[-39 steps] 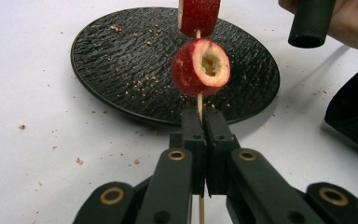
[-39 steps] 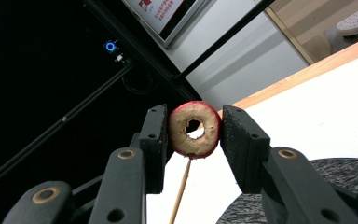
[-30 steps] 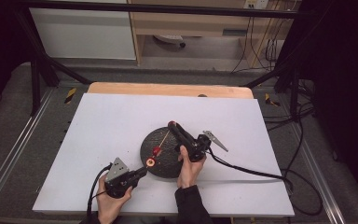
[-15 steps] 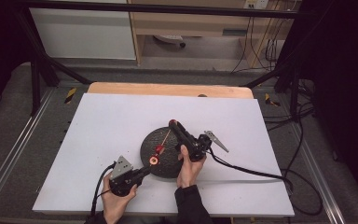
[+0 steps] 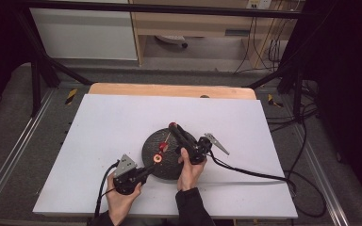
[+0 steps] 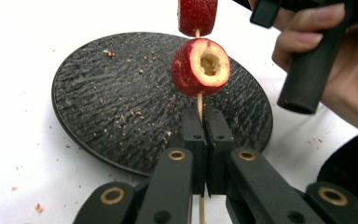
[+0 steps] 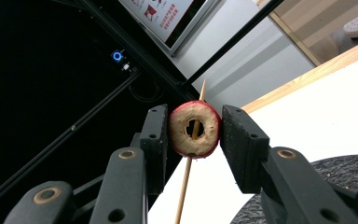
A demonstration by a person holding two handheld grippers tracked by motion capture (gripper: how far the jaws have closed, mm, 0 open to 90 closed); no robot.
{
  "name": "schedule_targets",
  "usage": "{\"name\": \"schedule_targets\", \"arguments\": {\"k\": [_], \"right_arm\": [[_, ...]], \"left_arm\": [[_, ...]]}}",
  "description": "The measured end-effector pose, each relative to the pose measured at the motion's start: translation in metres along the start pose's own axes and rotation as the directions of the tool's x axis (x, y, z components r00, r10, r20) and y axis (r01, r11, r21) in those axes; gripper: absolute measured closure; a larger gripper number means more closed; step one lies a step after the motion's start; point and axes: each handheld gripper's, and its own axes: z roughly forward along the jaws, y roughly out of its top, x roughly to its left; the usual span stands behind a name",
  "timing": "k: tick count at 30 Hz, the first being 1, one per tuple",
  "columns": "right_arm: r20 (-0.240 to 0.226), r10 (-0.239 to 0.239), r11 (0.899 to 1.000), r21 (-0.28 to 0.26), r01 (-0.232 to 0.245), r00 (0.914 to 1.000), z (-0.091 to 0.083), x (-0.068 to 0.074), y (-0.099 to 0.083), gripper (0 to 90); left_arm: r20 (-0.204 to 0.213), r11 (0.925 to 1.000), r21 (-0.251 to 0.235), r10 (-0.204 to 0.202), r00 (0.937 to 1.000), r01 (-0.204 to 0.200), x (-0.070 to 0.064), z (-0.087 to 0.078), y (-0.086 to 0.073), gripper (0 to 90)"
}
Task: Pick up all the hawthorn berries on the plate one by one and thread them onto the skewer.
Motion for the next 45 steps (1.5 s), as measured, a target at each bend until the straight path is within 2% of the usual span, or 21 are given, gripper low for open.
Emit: {"name": "schedule_targets", "arguments": {"k": [14,24,30,33,37,39,41,45], "right_arm": [[-0.005,-0.019,0.999,0.046,0.019,0.9998,-0.003,-0.001,-0.006,62.7],[-0.001,-0.043,0.995,0.085,0.043,0.9991,-0.003,-0.001,-0.006,61.6],[0.008,-0.112,0.981,0.159,0.109,0.9937,-0.003,0.001,0.005,48.9],[0.015,-0.154,0.968,0.204,0.148,0.9880,-0.006,0.002,0.010,39.7],[0.015,-0.220,0.937,0.281,0.207,0.9754,-0.008,0.003,0.017,26.9],[0.011,-0.254,0.917,0.321,0.237,0.9671,-0.009,0.002,0.020,22.5],[0.007,-0.272,0.897,0.365,0.250,0.9624,-0.011,0.002,0.023,17.4],[-0.002,-0.318,0.846,0.451,0.284,0.9482,-0.018,-0.004,0.029,11.2]], "left_arm": [[0.014,1.0000,0.004,0.000,0.9999,0.000,0.007,0.007,0.010,88.4],[0.024,0.9999,0.011,0.006,0.9997,-0.007,0.010,0.007,0.009,88.4],[0.030,0.9998,0.019,0.009,0.9995,-0.009,0.016,0.003,0.006,88.4],[0.025,0.9996,0.027,0.009,0.9996,-0.010,0.019,0.001,0.005,88.4],[0.026,0.9993,0.038,0.007,0.9996,-0.008,0.024,-0.002,0.003,88.4],[0.025,0.9991,0.040,0.013,0.9996,-0.014,0.027,-0.004,0.002,88.4],[0.026,0.9990,0.044,0.010,0.9996,-0.011,0.029,-0.007,0.002,88.4],[0.032,0.9982,0.057,0.017,0.9993,-0.019,0.034,-0.011,0.002,88.4]]}}
